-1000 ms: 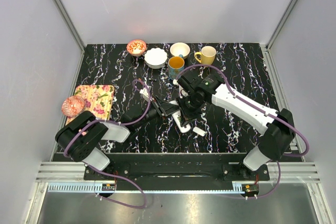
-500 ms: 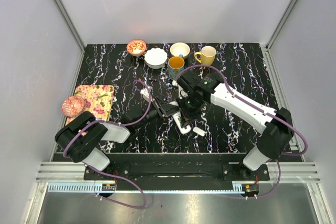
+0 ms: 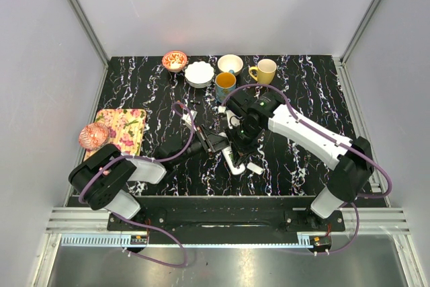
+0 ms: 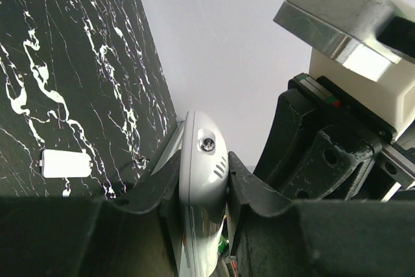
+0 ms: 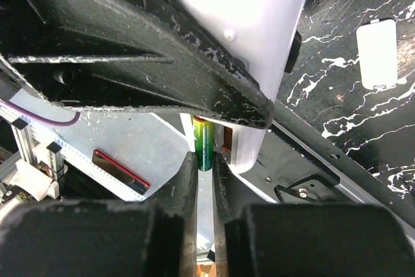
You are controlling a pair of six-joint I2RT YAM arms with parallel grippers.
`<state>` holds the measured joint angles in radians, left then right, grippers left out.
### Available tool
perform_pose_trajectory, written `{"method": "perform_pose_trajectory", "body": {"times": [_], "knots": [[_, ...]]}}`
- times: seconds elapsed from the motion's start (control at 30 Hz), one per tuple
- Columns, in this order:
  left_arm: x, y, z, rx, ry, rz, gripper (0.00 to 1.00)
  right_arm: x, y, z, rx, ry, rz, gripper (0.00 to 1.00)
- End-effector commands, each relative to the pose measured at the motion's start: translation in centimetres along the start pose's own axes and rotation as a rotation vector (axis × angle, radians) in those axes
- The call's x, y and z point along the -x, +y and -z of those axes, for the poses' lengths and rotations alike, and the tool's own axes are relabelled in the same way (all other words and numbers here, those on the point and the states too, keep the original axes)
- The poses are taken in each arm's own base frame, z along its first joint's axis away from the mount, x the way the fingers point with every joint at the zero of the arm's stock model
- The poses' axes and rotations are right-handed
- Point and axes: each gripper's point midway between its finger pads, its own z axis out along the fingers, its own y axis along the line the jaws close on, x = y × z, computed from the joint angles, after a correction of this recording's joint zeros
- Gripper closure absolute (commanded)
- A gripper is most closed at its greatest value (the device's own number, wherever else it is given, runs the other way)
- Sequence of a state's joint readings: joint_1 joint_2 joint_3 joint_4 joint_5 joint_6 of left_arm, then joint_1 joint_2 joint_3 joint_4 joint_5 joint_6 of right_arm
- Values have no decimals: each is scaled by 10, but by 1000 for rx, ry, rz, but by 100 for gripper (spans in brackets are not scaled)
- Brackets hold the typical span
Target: Load the batteries into the remote control
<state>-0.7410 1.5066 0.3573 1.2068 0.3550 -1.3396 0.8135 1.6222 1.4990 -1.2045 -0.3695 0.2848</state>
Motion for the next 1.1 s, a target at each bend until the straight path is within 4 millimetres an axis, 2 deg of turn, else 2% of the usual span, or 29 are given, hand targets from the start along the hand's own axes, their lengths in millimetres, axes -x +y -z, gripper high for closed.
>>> {"method": "perform_pose_trajectory", "body": {"times": [0.0,0.43,0.87,1.0,1.07], "knots": [[6,-98,9,-363,-19,-120,100,10,2,2,-12,-26,39,84],[9,-88,10,-327,-42,-97,100,16,2,5,-26,-38,40,74],[12,-75,9,-293,-65,-58,100,23,-1,8,-62,-67,24,73],[13,-73,9,-287,-78,-52,100,23,-3,8,-69,-70,18,76],[13,-73,9,-287,-78,-51,100,23,-5,8,-76,-74,17,83]]}}
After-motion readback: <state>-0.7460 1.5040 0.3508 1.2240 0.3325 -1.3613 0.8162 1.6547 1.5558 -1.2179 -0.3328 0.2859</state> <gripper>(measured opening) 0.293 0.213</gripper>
